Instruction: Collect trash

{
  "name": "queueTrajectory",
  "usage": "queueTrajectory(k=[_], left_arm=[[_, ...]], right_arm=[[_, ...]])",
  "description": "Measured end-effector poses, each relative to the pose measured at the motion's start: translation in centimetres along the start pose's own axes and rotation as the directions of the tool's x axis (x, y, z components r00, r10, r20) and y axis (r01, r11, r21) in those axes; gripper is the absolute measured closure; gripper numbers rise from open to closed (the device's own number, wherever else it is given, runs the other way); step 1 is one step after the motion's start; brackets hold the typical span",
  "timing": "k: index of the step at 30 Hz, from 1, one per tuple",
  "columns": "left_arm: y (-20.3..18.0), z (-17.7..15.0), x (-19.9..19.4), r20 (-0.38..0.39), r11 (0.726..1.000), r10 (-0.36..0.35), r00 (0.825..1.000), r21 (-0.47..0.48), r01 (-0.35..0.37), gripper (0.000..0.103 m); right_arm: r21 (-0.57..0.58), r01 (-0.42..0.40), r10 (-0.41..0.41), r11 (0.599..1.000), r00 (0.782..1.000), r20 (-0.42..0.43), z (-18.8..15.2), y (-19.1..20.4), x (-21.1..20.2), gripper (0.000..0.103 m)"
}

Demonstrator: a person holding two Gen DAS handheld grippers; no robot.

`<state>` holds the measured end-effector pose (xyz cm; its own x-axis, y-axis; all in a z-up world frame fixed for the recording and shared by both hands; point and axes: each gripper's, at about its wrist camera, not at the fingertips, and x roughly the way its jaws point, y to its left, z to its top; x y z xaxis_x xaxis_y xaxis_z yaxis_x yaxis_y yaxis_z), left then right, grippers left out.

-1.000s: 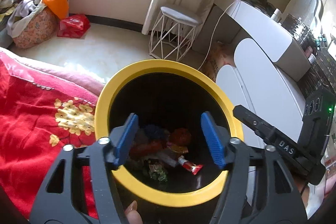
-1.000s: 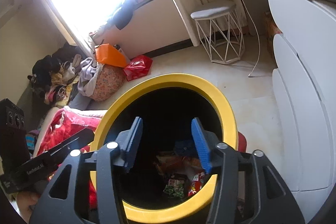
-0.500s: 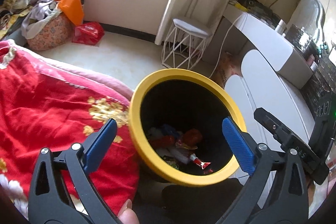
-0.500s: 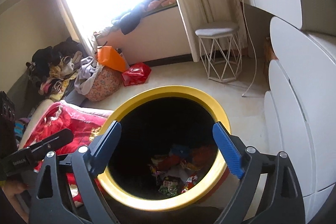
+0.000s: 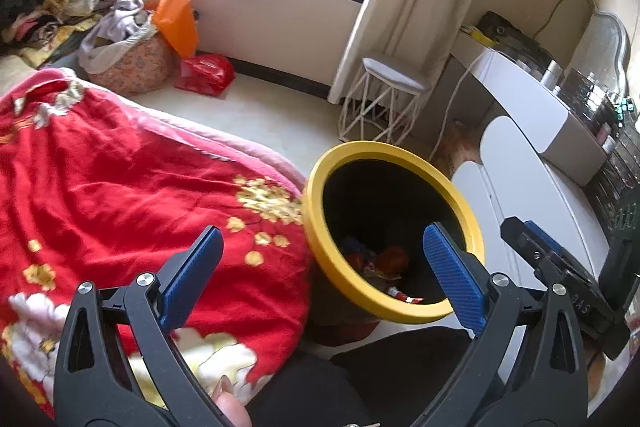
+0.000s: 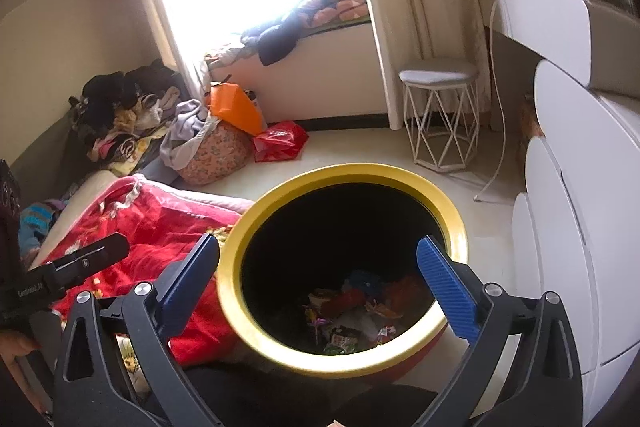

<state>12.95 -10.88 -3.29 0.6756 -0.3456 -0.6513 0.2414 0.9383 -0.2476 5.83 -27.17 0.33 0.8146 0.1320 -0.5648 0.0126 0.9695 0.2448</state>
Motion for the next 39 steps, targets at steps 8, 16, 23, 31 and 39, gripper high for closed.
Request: queueTrajectory(k=[8, 16, 23, 31, 39], left_arm=[[1.8, -1.8, -2.9, 0.048, 0.997, 0.081, 0.996, -0.023, -0.08, 0.011], [2.6, -4.0, -5.8, 0.109, 0.989, 0.148, 0.983, -0.013, -0.148, 0.011], [2.9, -5.4, -8.8, 0.206, 0.976, 0.214, 0.955, -0.007, -0.217, 0.011], [3.7, -6.7, -10.3, 0.278, 0.97, 0.234, 0.932, 0.001, -0.244, 0.011], [4.2, -7.0, -10.4, 0.273, 0.973, 0.223, 0.936, -0.008, -0.23, 0.011]], right_arm=[[-0.098, -0.013, 0.019, 0.995, 0.998, 0.06, -0.8, 2.8, -2.0, 0.007], [-0.142, -0.024, 0.044, 0.99, 0.989, 0.142, -2.4, 5.1, -3.6, 0.007], [-0.164, -0.034, 0.08, 0.986, 0.956, 0.282, -3.5, 7.0, -6.4, 0.007], [-0.174, -0.014, 0.078, 0.985, 0.928, 0.365, -4.4, 7.4, -7.6, 0.007], [-0.185, -0.001, 0.073, 0.983, 0.92, 0.385, -4.9, 7.7, -7.9, 0.006]])
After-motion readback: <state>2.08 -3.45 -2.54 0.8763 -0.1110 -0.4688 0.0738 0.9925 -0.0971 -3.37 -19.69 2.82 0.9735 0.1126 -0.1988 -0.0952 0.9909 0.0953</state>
